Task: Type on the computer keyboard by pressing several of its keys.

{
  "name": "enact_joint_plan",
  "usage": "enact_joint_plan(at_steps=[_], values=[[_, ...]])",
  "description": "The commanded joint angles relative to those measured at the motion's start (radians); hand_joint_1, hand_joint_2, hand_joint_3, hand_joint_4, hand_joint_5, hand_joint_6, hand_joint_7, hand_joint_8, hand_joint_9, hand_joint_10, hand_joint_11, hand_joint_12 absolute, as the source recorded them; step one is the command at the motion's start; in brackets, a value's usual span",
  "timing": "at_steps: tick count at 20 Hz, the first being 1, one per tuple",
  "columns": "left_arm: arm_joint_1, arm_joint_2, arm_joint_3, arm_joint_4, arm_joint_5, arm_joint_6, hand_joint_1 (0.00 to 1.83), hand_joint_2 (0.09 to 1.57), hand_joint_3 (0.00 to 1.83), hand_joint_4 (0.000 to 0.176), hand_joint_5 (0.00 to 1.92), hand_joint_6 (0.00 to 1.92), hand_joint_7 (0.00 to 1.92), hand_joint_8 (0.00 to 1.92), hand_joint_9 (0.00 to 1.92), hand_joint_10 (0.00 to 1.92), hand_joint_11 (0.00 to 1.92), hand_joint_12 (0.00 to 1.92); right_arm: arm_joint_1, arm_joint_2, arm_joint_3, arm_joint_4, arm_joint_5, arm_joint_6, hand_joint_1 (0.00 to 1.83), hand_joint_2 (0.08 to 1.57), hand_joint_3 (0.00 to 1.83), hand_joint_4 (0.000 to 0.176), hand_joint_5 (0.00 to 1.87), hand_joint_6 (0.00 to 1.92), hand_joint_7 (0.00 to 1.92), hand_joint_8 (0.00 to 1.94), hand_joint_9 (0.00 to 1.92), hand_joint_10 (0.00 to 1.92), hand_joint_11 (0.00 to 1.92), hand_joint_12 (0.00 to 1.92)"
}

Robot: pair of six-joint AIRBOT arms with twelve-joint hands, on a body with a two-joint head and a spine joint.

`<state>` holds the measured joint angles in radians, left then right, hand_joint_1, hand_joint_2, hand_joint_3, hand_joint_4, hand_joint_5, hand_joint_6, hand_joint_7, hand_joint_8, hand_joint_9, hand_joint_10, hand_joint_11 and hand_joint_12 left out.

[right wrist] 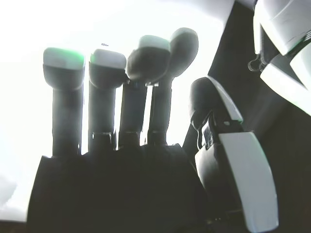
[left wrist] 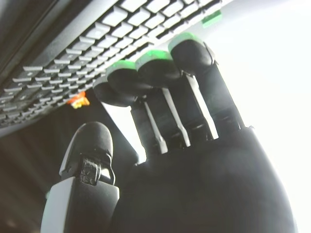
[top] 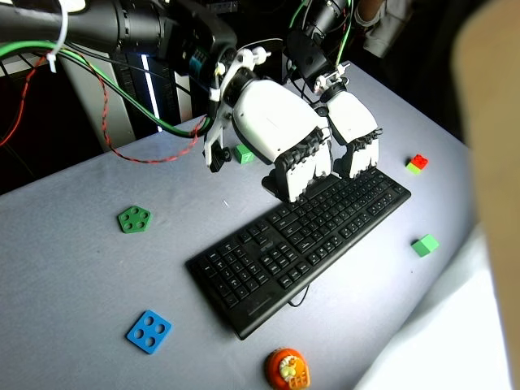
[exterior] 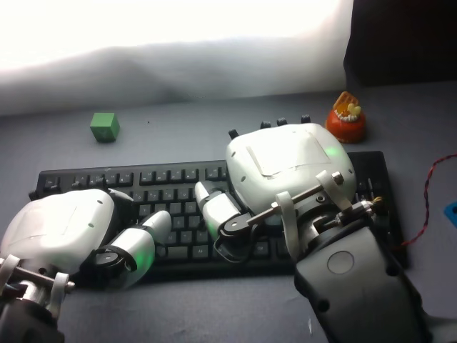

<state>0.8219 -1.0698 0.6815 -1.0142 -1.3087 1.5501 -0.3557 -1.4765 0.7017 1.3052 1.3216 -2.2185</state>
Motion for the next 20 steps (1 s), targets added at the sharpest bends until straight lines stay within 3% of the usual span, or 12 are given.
enact_joint_plan(at_steps=[1,2,7,9,13,14,18,19,20], values=[[0.005,0.008,0.001,0.059,-0.082,-0.003,0.53,1.15,0.39,0.008,0.04,0.13,0.12,0.08,0.08,0.18,0.00,0.74,0.000,-0.003,0.012,-0.117,0.039,0.013,0.50,1.25,0.36,0.000,0.03,0.38,0.13,0.16,0.02,0.52,0.00,1.24],[0.012,0.009,0.000,0.059,-0.082,-0.003,0.52,1.29,0.11,0.008,0.08,0.01,0.15,0.00,0.13,0.03,0.00,0.72,-0.008,-0.012,0.028,-0.121,0.039,0.018,0.50,1.39,0.08,0.000,0.06,0.33,0.20,0.02,0.03,0.49,0.00,1.24],[0.065,-0.008,0.021,0.063,-0.080,-0.014,0.49,1.32,0.06,0.006,0.10,0.01,0.16,0.00,0.15,0.01,0.00,0.73,-0.027,-0.034,0.065,-0.131,0.039,0.019,0.50,1.41,0.03,0.000,0.06,0.30,0.19,0.00,0.03,0.48,0.00,1.21],[0.096,-0.008,0.039,0.107,-0.072,-0.033,0.52,1.31,0.05,0.006,0.10,0.00,0.16,0.00,0.15,0.01,0.00,0.73,-0.033,-0.034,0.064,-0.131,0.036,0.020,0.48,1.42,0.03,0.000,0.07,0.30,0.19,0.00,0.03,0.48,0.00,1.20],[0.122,-0.029,0.062,0.129,-0.052,-0.044,0.48,1.33,0.04,0.010,0.11,0.00,0.18,0.00,0.17,0.01,0.00,0.76,-0.065,-0.036,0.064,-0.131,-0.019,0.062,0.50,1.41,0.01,0.000,0.11,0.32,0.27,0.02,0.09,0.56,0.00,1.39],[0.122,-0.031,0.063,0.133,-0.052,-0.044,0.47,1.33,0.03,0.016,0.11,0.00,0.18,0.00,0.17,0.01,0.00,0.79,-0.070,-0.041,0.066,-0.131,-0.027,0.068,0.49,1.42,0.01,0.000,0.11,0.36,0.29,0.01,0.09,0.62,0.00,1.41],[0.114,-0.040,0.068,0.136,-0.052,-0.044,0.52,1.32,0.02,0.009,0.23,0.04,0.31,0.02,0.26,0.03,0.00,1.01,-0.095,-0.103,0.128,-0.131,-0.046,0.098,0.54,1.40,0.00,0.000,0.11,0.74,0.46,0.04,0.11,0.94,0.00,1.56],[0.112,-0.040,0.069,0.136,-0.051,-0.044,0.51,1.33,0.02,0.008,0.24,0.04,0.31,0.02,0.26,0.03,0.00,1.01,-0.099,-0.124,0.155,-0.132,-0.047,0.101,0.57,1.40,0.00,0.000,0.13,0.84,0.51,0.09,0.12,1.05,0.00,1.60],[0.111,-0.039,0.069,0.136,-0.050,-0.044,0.53,1.33,0.02,0.008,0.24,0.04,0.32,0.02,0.25,0.02,0.00,1.00,-0.101,-0.137,0.172,-0.132,-0.047,0.103,0.58,1.39,0.00,0.000,0.12,0.93,0.47,0.32,0.14,1.13,0.00,1.63]])
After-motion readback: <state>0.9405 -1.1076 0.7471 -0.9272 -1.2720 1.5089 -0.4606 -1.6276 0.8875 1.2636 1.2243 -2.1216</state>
